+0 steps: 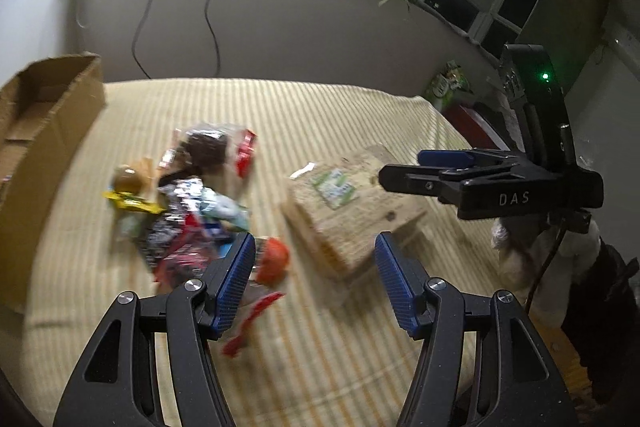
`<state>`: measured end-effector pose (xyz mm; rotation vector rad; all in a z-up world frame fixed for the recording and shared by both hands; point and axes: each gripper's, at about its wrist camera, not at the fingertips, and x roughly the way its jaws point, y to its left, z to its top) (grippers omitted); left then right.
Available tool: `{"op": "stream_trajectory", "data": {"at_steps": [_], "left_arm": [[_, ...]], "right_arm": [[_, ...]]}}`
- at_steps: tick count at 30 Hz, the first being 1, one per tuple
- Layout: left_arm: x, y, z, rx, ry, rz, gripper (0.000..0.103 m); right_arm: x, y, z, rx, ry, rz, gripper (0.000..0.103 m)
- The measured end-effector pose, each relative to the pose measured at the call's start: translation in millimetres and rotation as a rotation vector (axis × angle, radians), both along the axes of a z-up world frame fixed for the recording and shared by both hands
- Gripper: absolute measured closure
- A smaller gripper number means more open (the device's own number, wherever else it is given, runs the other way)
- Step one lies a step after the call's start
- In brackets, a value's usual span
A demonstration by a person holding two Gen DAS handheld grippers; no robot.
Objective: Organize snacks
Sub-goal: 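Move both tools to the wrapped bread loaf and close the right tool on it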
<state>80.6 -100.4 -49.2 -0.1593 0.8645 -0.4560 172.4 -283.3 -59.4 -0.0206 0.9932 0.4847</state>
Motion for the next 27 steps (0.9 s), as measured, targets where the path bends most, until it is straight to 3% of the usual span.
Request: {"op": "stream_trajectory", "data": {"at_steps": [8, 19, 23, 26, 27], "left_arm": [[16.9, -16.4, -16.1, -0.04, 0.074, -0.036, 0.041], [31.3, -36.2, -20.3, 0.006, 0.074, -0.072, 0.041], [36.1, -41.3, -23.7, 0.04, 0.072, -0.08, 0.041], [39.1, -46.0, -25.2, 0.05, 0.068, -0.095, 0.041], [39.7, -47.3, -25.1, 0.053, 0.066, -0.097, 0.041]], "right_arm": [[5.6, -4.2, -14.0, 0.062, 0.072, 0.031, 0.004], [14.7, -4.4, -25.3, 0.154, 0.172, 0.045, 0.005], [13.6, -2.4, -25.9, 0.149, 0.183, 0.059, 0.015], [12.6, -0.8, -28.0, 0.139, 0.199, 0.063, 0.03], [13.2, 0.3, -28.7, 0.137, 0.196, 0.062, 0.031]]}}
